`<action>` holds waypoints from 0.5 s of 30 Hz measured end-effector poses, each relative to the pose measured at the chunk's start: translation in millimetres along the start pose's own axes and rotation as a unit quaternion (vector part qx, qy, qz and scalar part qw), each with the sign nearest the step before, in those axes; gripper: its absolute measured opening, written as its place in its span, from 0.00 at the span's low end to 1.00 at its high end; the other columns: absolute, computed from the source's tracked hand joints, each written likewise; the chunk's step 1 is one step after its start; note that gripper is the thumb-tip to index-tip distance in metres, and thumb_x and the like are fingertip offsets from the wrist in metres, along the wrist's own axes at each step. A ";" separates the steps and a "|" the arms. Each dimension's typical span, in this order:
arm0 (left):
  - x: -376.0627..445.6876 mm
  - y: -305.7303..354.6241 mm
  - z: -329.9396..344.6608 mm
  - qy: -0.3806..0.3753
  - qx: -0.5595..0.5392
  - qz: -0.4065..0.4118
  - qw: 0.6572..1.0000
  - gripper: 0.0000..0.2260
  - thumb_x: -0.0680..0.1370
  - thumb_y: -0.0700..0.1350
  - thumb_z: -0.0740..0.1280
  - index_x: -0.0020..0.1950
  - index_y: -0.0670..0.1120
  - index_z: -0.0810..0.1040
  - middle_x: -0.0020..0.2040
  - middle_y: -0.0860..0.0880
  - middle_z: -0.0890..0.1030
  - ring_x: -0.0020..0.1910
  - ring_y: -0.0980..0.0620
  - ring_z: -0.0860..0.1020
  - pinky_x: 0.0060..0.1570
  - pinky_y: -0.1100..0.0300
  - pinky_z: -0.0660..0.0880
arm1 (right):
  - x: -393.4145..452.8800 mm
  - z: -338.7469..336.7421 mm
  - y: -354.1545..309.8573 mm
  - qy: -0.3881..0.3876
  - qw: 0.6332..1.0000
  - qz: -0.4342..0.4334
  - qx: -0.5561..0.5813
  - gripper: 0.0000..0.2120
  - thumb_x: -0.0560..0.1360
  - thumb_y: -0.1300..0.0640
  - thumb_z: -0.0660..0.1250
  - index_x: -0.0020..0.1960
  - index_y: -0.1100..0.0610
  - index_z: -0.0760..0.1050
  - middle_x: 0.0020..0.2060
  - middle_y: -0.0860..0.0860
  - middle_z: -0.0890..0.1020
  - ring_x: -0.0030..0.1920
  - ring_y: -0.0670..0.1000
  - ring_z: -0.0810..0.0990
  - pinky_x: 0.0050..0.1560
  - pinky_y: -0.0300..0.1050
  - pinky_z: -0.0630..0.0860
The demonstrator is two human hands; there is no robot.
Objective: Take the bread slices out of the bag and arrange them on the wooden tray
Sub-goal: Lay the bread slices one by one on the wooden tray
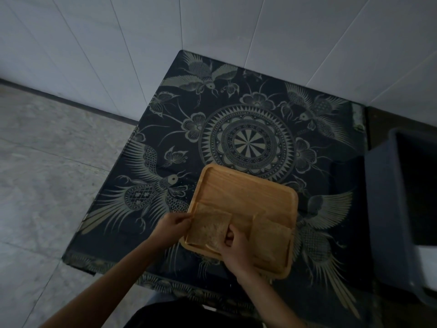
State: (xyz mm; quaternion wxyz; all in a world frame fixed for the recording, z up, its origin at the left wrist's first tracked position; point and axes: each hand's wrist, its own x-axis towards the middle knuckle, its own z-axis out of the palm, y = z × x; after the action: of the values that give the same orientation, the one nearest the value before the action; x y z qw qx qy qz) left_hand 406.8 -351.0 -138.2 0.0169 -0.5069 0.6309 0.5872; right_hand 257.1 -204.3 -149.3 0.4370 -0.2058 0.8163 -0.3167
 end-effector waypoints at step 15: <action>-13.0 42.2 14.0 0.037 0.086 0.055 0.994 0.15 0.81 0.49 0.64 0.66 0.51 0.80 0.53 0.48 0.86 0.51 0.50 0.84 0.52 0.52 0.80 | -7.3 -56.7 -9.6 -0.034 0.995 0.025 0.089 0.12 0.79 0.46 0.68 0.62 0.45 0.75 0.55 0.42 0.79 0.49 0.43 0.82 0.43 0.41 0.84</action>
State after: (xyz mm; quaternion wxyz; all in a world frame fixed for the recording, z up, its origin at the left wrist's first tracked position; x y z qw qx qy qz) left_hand 377.3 -340.9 -103.9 0.0041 -0.4896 0.7061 0.5116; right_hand 213.7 -187.6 -114.6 0.4890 -0.1559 0.7745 -0.3699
